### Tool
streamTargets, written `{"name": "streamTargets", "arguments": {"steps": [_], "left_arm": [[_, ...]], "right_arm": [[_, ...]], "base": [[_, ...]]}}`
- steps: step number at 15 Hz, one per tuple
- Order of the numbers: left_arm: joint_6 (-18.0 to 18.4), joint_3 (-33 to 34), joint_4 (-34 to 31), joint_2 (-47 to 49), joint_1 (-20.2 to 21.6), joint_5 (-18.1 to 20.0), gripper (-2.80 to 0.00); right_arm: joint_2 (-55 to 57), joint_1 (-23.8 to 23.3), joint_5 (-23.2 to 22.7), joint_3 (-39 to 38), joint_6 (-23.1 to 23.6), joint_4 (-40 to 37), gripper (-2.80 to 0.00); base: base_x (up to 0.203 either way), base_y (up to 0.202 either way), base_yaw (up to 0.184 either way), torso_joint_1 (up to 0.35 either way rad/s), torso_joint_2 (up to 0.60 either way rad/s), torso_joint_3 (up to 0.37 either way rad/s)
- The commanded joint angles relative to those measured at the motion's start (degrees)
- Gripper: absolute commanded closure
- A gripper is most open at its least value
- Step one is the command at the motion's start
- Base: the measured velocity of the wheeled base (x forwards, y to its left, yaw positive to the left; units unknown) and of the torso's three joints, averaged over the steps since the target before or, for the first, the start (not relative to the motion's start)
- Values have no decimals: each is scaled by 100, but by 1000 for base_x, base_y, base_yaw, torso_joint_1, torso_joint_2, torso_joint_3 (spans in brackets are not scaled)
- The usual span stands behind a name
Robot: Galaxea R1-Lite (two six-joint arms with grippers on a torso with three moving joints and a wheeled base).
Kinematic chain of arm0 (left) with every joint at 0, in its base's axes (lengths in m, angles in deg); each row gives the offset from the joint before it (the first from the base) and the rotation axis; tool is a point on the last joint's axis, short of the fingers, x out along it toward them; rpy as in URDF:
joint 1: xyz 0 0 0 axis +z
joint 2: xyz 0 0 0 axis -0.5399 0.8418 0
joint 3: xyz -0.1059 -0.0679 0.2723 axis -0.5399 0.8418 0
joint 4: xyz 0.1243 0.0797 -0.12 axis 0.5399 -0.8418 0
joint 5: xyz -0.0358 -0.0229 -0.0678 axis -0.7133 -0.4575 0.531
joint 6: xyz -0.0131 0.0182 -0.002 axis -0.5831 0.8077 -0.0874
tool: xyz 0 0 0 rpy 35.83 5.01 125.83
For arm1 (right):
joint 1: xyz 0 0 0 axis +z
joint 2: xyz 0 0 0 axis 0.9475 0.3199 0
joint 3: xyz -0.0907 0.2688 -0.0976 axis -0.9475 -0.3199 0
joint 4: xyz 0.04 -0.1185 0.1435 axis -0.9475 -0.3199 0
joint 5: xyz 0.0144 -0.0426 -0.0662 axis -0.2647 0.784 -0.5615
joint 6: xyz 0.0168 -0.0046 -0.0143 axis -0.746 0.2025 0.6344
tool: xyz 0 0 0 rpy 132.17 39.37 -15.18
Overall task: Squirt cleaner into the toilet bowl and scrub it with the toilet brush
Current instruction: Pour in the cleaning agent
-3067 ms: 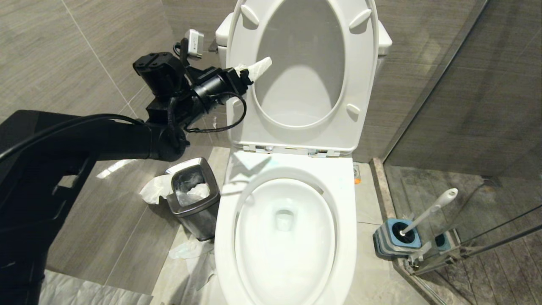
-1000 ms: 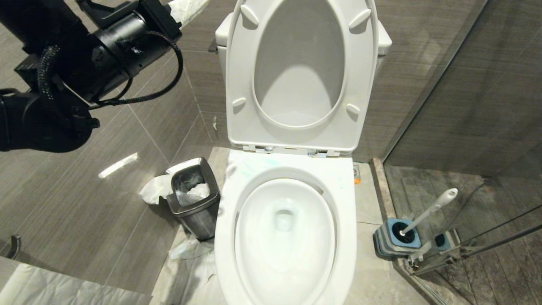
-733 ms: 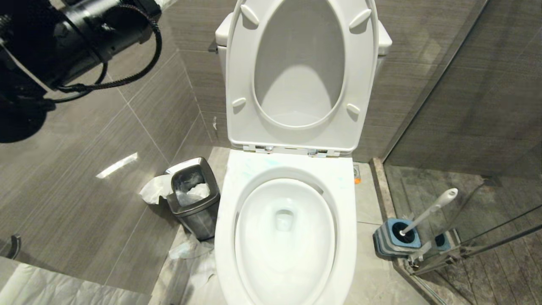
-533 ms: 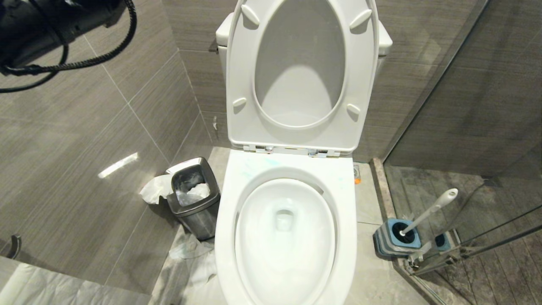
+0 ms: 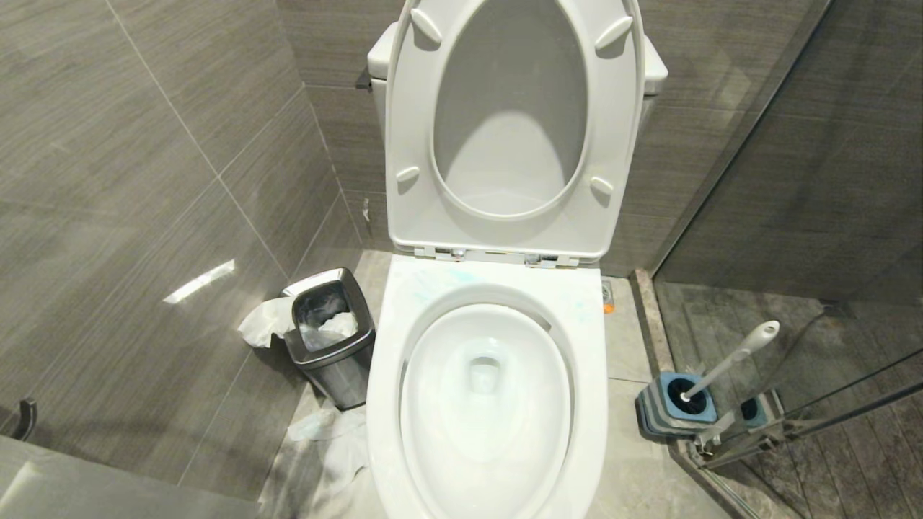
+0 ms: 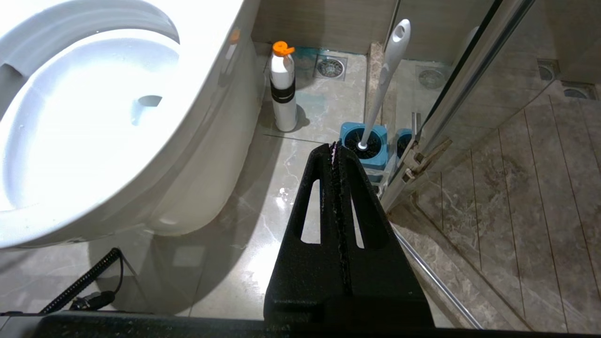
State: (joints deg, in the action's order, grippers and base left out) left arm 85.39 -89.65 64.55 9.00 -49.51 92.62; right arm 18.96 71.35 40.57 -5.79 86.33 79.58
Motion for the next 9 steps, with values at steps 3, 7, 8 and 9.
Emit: {"name": "streamTargets", "arguments": {"steps": [3, 7, 8, 9], "left_arm": [[204, 477, -537, -1395, 178, -382, 0], [153, 1695, -1156, -2867, 853, -266, 0], [143, 2012, -1300, -3203, 1017, -201, 0], [133, 2288, -1448, -3507, 1172, -126, 0]], "right_arm": [[2, 0, -1, 0, -4, -2, 0], [2, 0, -1, 0, -4, -2, 0], [2, 0, -1, 0, -4, -2, 0], [2, 0, -1, 0, -4, -2, 0]], "base": [[0, 0, 0, 0, 0, 0], [0, 0, 0, 0, 0, 0], [0, 0, 0, 0, 0, 0], [0, 0, 0, 0, 0, 0]]}}
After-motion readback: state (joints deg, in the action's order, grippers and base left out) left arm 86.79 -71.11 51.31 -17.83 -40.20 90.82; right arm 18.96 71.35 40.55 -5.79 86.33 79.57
